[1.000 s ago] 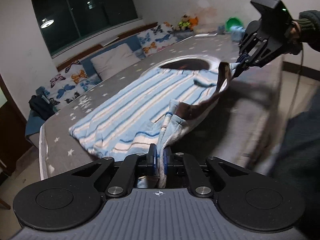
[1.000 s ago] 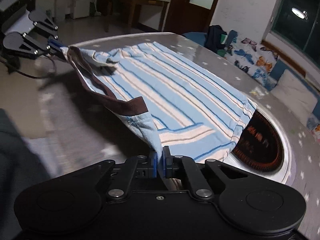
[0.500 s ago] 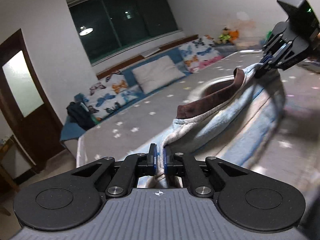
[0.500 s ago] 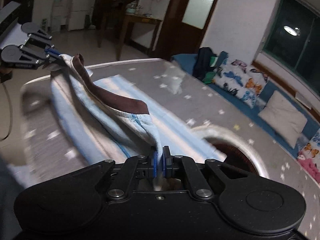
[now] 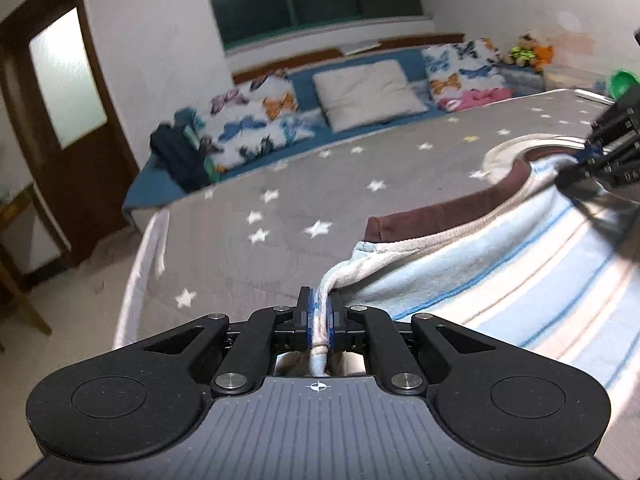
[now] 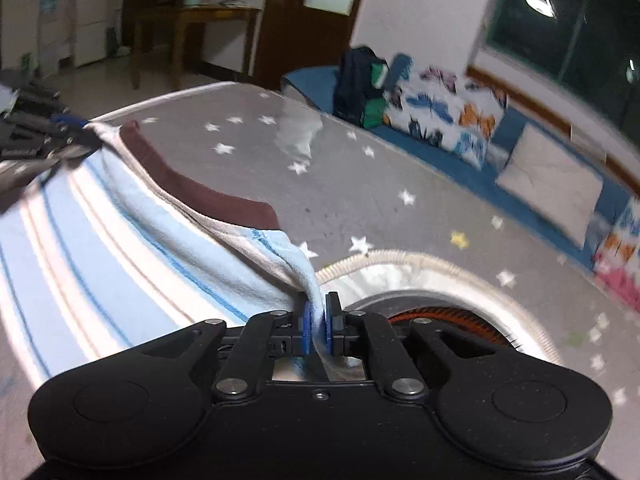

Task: Fold clothes
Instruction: 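Lay the folded half down and open both grippers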

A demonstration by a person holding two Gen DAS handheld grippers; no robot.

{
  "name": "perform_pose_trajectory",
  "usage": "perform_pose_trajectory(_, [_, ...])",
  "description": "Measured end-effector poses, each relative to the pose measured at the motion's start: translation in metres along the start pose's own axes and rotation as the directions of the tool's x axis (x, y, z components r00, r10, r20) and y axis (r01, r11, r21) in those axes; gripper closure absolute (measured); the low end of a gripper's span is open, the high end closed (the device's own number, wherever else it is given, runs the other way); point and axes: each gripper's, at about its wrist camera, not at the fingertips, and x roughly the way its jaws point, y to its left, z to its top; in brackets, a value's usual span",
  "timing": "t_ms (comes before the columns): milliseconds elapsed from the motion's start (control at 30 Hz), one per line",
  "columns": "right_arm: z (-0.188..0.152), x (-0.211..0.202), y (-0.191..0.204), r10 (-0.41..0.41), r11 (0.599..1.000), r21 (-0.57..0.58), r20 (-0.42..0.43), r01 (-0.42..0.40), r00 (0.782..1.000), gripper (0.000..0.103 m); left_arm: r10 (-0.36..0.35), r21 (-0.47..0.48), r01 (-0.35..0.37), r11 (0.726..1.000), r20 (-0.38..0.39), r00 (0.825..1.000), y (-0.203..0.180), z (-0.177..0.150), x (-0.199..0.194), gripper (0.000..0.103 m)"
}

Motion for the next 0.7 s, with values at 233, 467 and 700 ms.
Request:
perform_pose_trajectory(233, [0.012, 0.015, -0.011, -0.002, 0.999, 0.040, 0.025, 0.001, 1.000, 0.070, 0.047, -0.045, -0.048, 0.998, -0.030, 0.998, 0.008, -0.006, 0.012, 0.065])
perform_pose_trajectory(467, [0.024, 0.030, -0.022, -0.006, 0.997, 0.079, 0.050, 0.002, 0.999, 0.067, 0.094, -0.078, -0.090, 0.993, 0.052, 0.994, 0.009, 0.004, -0.025, 0.062])
perform_pose_trajectory(700, [0.033, 0.053, -0.023, 0.006, 0.995, 0.095, 0.049, -0.010, 0.999, 0.067, 0.087, -0.139, -0.077, 0.987, 0.065, 0.994, 0.015, 0.011, -0.039, 0.061])
